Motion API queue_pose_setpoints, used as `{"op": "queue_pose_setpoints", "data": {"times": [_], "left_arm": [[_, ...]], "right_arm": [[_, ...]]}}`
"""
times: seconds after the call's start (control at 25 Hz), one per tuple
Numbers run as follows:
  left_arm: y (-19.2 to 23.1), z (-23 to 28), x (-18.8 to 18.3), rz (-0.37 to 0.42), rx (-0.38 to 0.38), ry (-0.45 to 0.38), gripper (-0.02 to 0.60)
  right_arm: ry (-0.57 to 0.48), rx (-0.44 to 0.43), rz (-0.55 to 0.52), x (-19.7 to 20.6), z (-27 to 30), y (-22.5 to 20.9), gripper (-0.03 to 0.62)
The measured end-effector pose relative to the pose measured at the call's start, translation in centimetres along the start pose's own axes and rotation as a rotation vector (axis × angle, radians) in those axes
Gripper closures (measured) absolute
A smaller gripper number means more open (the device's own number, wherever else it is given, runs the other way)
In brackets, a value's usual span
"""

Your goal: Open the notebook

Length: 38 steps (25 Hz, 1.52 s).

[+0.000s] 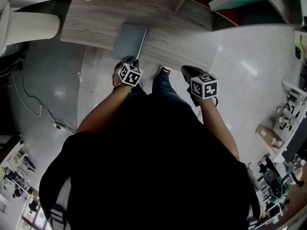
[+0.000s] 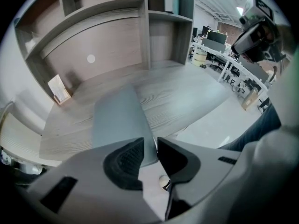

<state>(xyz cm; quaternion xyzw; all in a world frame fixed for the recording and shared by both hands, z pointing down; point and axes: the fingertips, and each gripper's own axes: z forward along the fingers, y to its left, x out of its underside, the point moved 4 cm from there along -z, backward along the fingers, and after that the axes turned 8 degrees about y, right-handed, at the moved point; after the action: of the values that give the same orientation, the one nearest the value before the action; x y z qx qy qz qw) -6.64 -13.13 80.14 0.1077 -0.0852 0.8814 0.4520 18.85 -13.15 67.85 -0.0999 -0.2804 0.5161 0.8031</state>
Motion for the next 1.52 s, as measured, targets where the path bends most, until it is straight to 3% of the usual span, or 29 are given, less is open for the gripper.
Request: {"op": "queue_pose_setpoints", "data": {"times": [0.6, 1.52], "left_arm": [[1.0, -1.9, -0.1, 0.034, 0.029, -0.03, 0.545], [3.2, -5.0, 0.1, 0.062, 0.076, -0.075, 0.557]], "right_arm": [[-0.027, 0.017, -0.008, 0.0, -0.3, 1.8, 0.592], [-0.056, 0.055, -0.012, 0.6, -0.6, 4.4, 0.592]]}}
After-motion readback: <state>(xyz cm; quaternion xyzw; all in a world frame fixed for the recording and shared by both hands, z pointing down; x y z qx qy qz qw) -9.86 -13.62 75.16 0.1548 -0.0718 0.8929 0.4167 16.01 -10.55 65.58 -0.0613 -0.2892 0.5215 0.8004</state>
